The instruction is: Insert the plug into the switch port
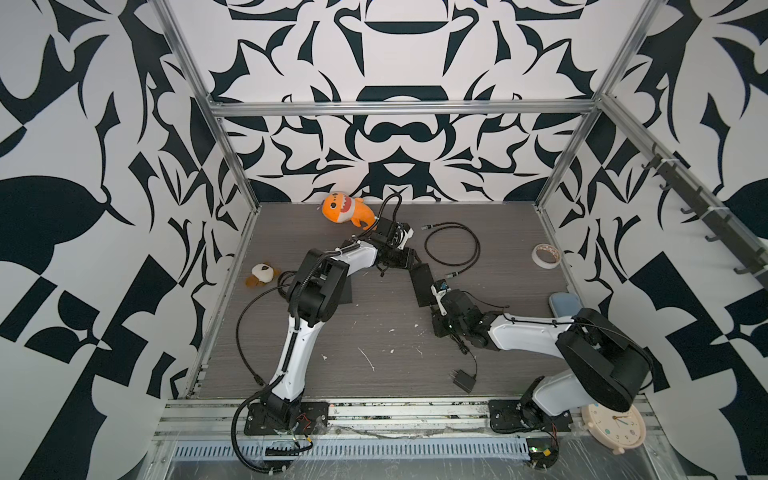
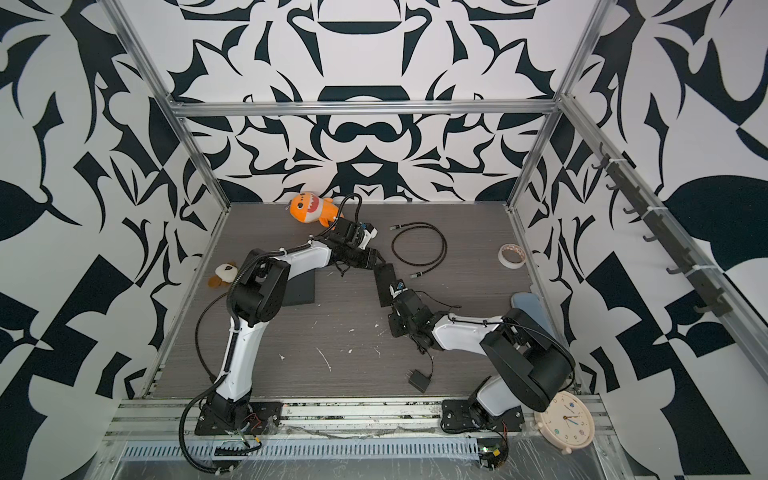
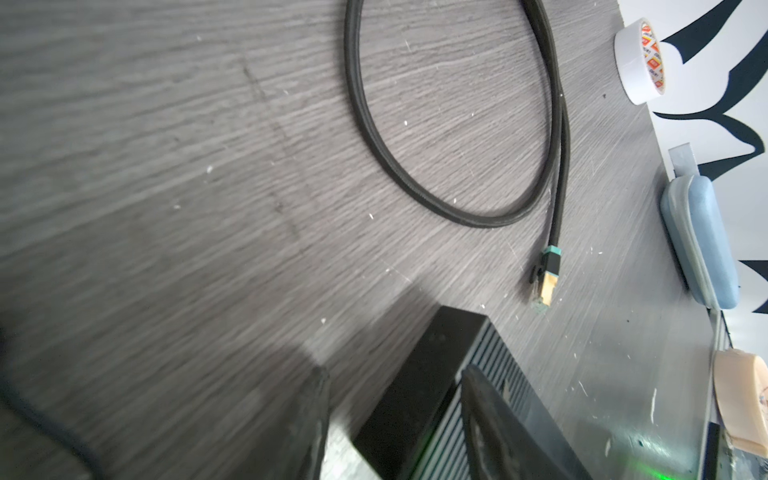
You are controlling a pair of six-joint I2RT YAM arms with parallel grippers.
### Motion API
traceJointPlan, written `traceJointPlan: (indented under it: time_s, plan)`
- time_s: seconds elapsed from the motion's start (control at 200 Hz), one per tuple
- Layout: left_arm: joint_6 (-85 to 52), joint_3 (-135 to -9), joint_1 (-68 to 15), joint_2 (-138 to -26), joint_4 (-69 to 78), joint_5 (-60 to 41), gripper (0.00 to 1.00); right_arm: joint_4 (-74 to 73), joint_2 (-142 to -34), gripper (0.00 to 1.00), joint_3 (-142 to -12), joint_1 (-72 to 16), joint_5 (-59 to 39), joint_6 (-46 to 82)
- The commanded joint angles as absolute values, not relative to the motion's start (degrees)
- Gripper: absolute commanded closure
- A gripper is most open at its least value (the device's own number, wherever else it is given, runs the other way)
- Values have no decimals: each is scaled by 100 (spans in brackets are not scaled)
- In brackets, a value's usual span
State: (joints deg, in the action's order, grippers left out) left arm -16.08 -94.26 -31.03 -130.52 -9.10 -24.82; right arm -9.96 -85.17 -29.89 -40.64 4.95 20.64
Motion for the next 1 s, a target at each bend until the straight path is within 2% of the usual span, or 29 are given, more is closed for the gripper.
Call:
traceJointPlan:
  time_s: [0.0,0.245,0.695,0.995]
  plan:
    - [-1494,-9615,-3059,-13178,-1125,-2494,46,-880,-8495,96,-2820,-4083,659,2170]
    - [-1494,-9682,-3060,-13389,-952,-2875,46,-1127,-8605,96,-2865,-4087,477,2153]
    - [-1477,-9607,-3060,-13440,-880,-2912,46,-819,-8709,96,-3264,-4086,-181,2339]
    - [-1468,-9472,-3059,-13363,-870,-2821,46,-541,-8681,96,-3288,-4078,274,2520]
